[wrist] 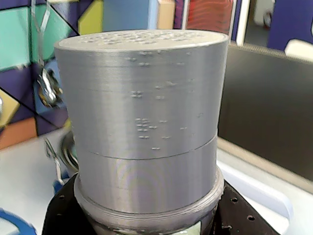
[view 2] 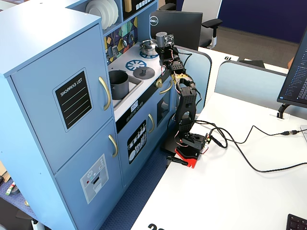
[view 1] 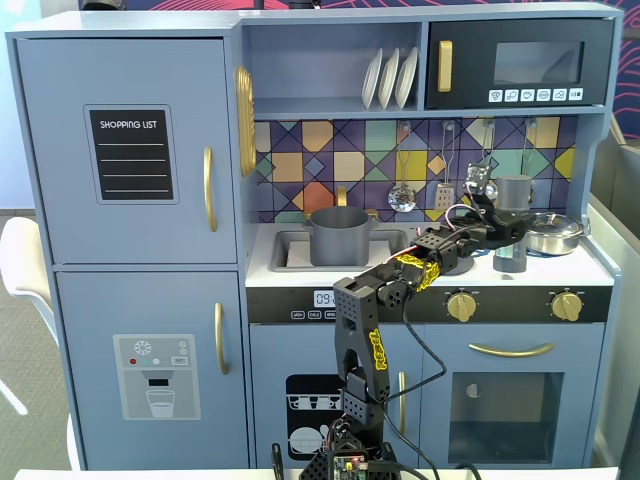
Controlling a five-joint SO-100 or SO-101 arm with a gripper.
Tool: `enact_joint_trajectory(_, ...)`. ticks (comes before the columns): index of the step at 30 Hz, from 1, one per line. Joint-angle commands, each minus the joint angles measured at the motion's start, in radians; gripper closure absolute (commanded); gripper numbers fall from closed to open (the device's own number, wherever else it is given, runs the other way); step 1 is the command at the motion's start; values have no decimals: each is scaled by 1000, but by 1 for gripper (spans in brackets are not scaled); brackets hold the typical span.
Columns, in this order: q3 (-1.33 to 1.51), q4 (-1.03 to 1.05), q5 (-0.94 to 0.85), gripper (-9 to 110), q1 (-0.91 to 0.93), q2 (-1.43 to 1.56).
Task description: Put salt in the gray recipient
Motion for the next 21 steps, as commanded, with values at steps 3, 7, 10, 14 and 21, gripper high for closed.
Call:
enact_joint_trajectory(3,-31,-107,43,101,-2,-17)
enact_joint_trajectory(7,-35,-110,67,101,-8,-38)
enact_joint_trajectory(10,-46,-117,86,101,-15,-63)
enact_joint_trajectory(14,-64,-126,95,101,-28,-95)
enact_joint_trajectory(21,-74,-166,77,101,-46,-147)
